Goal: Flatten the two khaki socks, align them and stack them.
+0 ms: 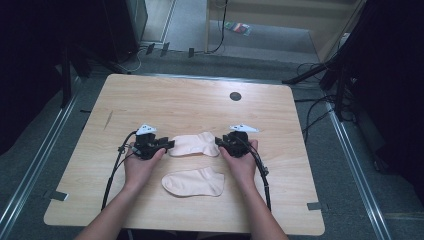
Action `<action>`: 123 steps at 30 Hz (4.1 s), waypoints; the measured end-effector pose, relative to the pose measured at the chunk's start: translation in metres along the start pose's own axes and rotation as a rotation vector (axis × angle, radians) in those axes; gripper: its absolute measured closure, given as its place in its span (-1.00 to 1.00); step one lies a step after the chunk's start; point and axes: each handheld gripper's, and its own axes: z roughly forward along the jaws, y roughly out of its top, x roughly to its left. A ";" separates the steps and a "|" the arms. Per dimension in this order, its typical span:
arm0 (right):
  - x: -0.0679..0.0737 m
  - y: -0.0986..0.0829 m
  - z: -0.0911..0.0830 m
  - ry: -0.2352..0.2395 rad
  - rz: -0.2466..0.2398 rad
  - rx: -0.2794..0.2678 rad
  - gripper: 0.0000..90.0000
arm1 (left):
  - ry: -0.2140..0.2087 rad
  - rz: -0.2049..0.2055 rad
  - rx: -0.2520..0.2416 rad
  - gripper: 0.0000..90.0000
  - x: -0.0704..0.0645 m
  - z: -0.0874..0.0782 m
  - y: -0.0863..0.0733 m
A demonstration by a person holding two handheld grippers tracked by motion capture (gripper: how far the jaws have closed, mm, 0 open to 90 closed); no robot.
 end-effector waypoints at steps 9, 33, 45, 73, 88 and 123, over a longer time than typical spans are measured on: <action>0.004 -0.006 0.003 -0.033 -0.056 0.017 0.74 | 0.042 0.038 0.032 0.68 -0.005 0.004 -0.001; 0.018 0.005 -0.036 0.016 -0.063 -0.050 0.90 | -0.021 0.098 -0.032 0.99 -0.023 -0.037 0.006; 0.037 -0.006 -0.066 0.045 -0.073 -0.059 0.90 | -0.067 0.098 -0.050 0.99 -0.034 -0.068 -0.015; 0.052 -0.052 -0.099 0.070 -0.085 -0.040 0.90 | -0.085 0.148 -0.012 0.99 -0.065 -0.095 -0.061; 0.051 -0.077 -0.093 0.053 -0.094 -0.006 0.90 | -0.036 0.226 0.028 0.98 -0.074 -0.084 -0.077; 0.050 -0.086 -0.100 0.077 -0.007 -0.016 0.84 | -0.039 0.167 -0.024 0.46 -0.051 -0.077 -0.075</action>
